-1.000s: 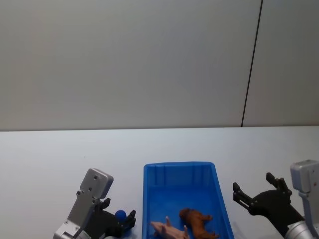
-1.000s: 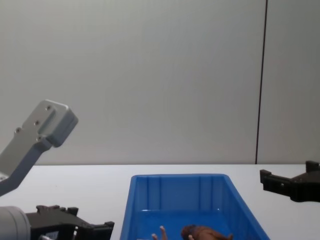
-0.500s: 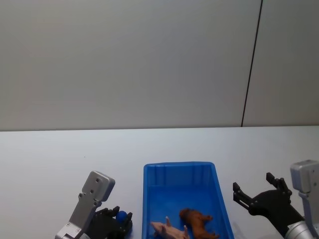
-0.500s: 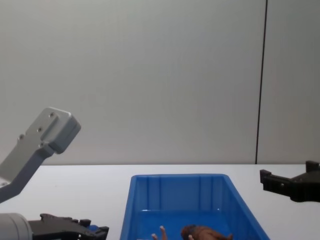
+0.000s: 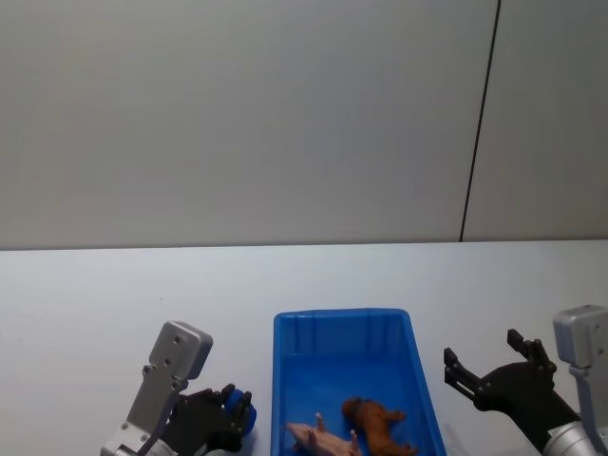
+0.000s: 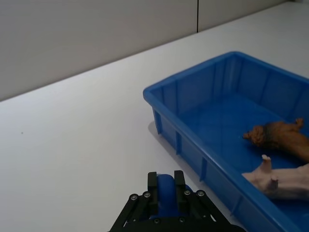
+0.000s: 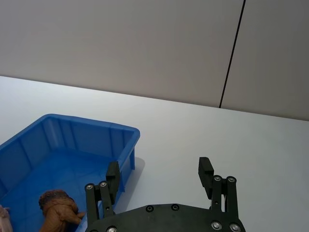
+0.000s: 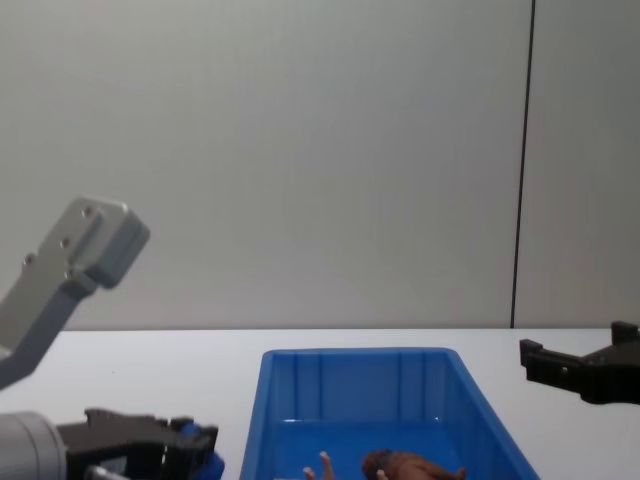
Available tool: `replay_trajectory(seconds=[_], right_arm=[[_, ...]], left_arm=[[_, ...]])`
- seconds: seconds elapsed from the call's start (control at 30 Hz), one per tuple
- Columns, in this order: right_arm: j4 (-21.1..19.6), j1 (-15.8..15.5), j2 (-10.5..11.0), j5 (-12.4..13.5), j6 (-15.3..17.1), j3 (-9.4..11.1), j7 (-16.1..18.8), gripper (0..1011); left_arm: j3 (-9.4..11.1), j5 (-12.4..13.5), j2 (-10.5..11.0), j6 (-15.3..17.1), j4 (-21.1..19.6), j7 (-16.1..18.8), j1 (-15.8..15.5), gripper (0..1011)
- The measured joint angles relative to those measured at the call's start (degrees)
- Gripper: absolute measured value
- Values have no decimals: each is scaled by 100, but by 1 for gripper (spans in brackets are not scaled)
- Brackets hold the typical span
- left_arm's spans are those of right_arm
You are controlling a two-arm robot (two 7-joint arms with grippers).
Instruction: Pick up the two dolls from the table and place them into the box.
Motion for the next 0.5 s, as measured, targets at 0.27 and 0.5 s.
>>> replay_trajectory(seconds=[0.27, 0.5], right_arm=[[0, 0, 0, 0, 0, 0, 0, 1001], [0, 0, 0, 0, 0, 0, 0, 1001]], left_arm=[[-60, 20, 30, -311, -187, 60, 9, 166], [-114, 135, 43, -593, -374, 18, -48, 123]])
